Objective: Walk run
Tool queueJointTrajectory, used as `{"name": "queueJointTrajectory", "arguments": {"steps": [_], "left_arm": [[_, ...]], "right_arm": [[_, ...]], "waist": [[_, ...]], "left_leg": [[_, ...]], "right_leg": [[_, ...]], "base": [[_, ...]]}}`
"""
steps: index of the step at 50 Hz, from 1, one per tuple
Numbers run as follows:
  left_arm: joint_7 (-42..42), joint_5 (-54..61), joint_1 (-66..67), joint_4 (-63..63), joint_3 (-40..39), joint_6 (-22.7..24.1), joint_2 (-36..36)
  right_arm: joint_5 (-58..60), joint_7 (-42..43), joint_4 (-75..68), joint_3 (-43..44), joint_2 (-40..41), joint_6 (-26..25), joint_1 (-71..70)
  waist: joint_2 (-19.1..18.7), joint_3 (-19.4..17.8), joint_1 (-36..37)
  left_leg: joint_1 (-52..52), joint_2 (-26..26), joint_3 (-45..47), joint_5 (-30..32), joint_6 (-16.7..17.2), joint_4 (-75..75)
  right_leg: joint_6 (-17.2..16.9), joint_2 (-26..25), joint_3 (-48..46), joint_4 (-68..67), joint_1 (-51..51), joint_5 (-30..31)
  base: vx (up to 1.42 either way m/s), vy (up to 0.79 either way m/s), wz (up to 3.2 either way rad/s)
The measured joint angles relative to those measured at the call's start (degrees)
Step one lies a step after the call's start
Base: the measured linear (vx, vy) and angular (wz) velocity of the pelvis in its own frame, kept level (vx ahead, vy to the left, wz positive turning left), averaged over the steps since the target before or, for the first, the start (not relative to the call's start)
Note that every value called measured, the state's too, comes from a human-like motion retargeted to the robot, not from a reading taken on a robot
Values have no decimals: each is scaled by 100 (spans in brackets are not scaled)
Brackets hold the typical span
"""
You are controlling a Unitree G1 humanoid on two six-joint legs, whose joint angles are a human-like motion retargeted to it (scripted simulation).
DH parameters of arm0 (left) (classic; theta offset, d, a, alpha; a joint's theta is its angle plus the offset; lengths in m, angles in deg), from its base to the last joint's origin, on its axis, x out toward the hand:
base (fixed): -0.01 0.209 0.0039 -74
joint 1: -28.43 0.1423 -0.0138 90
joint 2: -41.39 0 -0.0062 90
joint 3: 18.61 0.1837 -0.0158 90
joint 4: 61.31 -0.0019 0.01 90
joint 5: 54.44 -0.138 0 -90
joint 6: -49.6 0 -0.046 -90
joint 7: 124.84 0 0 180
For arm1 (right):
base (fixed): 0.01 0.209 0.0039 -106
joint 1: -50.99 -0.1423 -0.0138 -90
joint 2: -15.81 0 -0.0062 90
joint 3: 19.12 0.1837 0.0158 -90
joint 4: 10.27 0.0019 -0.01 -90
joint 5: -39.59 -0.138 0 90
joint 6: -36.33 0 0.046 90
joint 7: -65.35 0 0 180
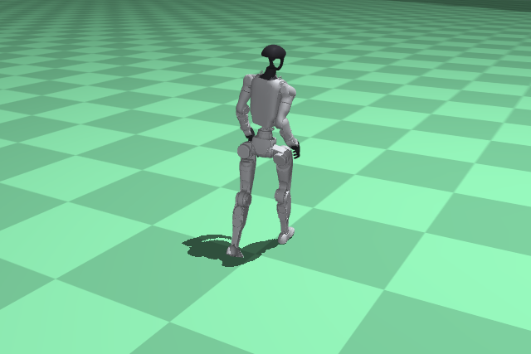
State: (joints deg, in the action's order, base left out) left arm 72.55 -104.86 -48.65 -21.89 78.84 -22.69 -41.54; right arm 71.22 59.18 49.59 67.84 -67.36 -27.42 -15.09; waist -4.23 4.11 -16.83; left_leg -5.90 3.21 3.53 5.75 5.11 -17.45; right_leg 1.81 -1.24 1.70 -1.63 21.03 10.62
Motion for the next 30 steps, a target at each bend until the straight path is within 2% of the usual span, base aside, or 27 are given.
{"name": "queueJointTrajectory", "arguments": {"steps": [2, 3, 5, 8, 12, 15, 19, 23, 25, 28, 30], "left_arm": [[-1, 308, 33, -168, -108, 53, 143], [33, 439, 32, -191, -121, 63, 171], [25, 483, 24, -95, -75, 120, 121], [-468, 89, 26, 235, 20, 228, -102], [-931, -124, 25, 482, -94, 264, -142], [-996, -78, 57, 587, -128, 249, -94], [-967, -268, 87, 739, -140, 184, -35], [-864, -368, 150, 808, -130, 172, 1], [-811, -299, 162, 794, -145, 184, 6], [-690, -190, 173, 799, -204, 186, 28], [-583, -95, 131, 822, -276, 208, 52]], "right_arm": [[-24, -134, -84, 61, -17, -2, -49], [4, -192, -109, 71, -59, -38, -82], [89, -227, -130, 61, -161, -94, -123], [39, -301, -314, 29, -146, 14, -158], [76, -513, -545, -30, -146, 65, -189], [218, -611, -625, -55, -152, 104, -177], [311, -700, -709, 4, -120, 154, -145], [244, -702, -836, 24, -78, 156, -110], [192, -722, -922, 60, -61, 154, -135], [134, -790, -1002, 82, -32, 199, -135], [118, -847, -1066, 67, -27, 218, -170]], "waist": [[18, -6, -33], [75, 0, -34], [258, 40, -45], [406, 96, -89], [653, 84, 308], [719, 71, 632], [567, 2, 922], [493, -30, 1086], [502, 12, 1132], [513, 41, 1128], [508, 47, 1208]], "left_leg": [[321, 34, -151, 1085, 435, -919], [562, 39, -95, 1428, 581, -1492], [1019, 136, -18, 1996, 634, -2485], [1676, -311, 433, 1228, 24, -3307], [2398, -766, 1227, 274, -615, -3254], [2734, -799, 1539, -288, -630, -2298], [3042, -685, 1439, -301, -698, -600], [3363, -401, 1241, -680, -755, 783], [3539, -225, 1126, -862, -650, 1350], [3592, -163, 1563, -1013, -615, 1693], [3598, -220, 1757, -990, -704, 1523]], "right_leg": [[65, 136, -32, -171, -211, -212], [134, 199, -27, -213, -328, -302], [286, 365, -377, -240, -537, -430], [424, 298, -261, -220, -833, -667], [543, 217, -275, -134, -1200, -795], [633, 38, -141, -57, -1446, -895], [763, -338, -2, -2, -1786, -1109], [849, -549, 98, 2, -2129, -1334], [877, -588, 98, -17, -2241, -1438], [904, -638, 25, -91, -2410, -1564], [889, -702, 11, -178, -2501, -1577]], "base": [[83, -25, 22], [78, -24, 21], [75, -26, 27], [66, -32, 34], [61, -28, -69], [62, -18, -96], [55, -9, -65], [67, -7, -46], [62, -7, -25], [78, -4, -9], [78, -2, -42]]}}
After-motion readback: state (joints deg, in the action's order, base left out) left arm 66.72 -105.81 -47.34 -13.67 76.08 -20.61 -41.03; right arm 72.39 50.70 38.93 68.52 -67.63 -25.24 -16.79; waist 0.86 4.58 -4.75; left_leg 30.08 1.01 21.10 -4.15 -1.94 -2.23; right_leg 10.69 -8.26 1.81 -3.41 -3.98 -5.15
